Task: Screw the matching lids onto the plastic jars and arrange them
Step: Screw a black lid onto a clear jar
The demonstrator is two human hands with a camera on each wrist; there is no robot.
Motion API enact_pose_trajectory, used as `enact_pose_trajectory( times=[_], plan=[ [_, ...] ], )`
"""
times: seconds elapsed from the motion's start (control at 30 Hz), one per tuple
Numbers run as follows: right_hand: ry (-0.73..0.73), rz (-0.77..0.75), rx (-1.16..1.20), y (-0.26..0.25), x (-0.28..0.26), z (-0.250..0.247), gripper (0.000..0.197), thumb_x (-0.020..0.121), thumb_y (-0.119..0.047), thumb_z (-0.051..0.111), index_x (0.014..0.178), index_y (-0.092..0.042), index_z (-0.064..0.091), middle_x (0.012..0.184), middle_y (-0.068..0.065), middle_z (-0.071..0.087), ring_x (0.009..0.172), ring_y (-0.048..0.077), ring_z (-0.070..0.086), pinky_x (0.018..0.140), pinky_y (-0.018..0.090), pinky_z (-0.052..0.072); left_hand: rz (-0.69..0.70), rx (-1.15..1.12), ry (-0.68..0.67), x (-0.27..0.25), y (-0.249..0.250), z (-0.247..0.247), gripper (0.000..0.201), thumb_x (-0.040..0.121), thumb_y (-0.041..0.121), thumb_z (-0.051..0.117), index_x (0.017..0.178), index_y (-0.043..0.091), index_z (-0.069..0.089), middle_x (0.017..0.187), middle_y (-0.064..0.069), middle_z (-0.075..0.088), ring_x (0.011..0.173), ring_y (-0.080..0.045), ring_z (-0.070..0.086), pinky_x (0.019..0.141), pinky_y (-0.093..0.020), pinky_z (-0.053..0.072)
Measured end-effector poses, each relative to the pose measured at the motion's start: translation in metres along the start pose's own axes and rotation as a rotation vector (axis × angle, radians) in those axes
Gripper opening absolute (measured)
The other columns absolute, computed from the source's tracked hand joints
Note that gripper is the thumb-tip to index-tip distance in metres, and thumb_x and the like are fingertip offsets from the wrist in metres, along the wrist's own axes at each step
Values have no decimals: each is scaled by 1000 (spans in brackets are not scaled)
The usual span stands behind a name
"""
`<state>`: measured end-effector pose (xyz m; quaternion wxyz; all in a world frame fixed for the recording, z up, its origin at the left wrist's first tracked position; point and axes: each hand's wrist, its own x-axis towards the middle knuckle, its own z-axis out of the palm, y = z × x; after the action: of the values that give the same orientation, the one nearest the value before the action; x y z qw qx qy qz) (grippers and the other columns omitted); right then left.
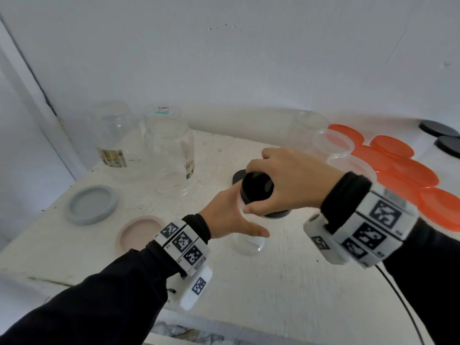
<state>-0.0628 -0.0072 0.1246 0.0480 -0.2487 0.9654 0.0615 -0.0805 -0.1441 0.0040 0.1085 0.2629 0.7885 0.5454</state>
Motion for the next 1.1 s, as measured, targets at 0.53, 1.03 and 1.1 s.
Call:
enact_pose_trajectory(
  times=[0.53, 1.03, 1.1],
  plan=[
    [34, 82, 7, -6, -7, 3, 67, 72, -74, 49, 119, -27, 54, 81, -7, 44, 76, 14, 50, 66, 25, 43, -6, 13, -13, -2, 2, 0, 77, 58, 24, 87, 118, 36, 40, 109, 21, 55, 105, 6, 52, 88, -12, 43],
    [85, 206, -10, -14, -14, 15, 73, 73, -77, 36, 121, -25, 54, 86, -1, 43, 72, 16, 49, 66, 26, 43, 16, 38, 25, -3, 5, 4, 76, 56, 27, 87, 112, 43, 38, 105, 21, 57, 95, 6, 57, 79, -7, 44],
    [58, 223, -21, -13, -16, 16, 78, 72, -80, 30, 127, -27, 49, 95, 0, 47, 78, 17, 51, 70, 28, 45, 17, 35, 16, -3, 5, 4, 76, 57, 27, 87, 113, 41, 39, 104, 19, 58, 94, 3, 59, 79, -11, 45]
  ],
)
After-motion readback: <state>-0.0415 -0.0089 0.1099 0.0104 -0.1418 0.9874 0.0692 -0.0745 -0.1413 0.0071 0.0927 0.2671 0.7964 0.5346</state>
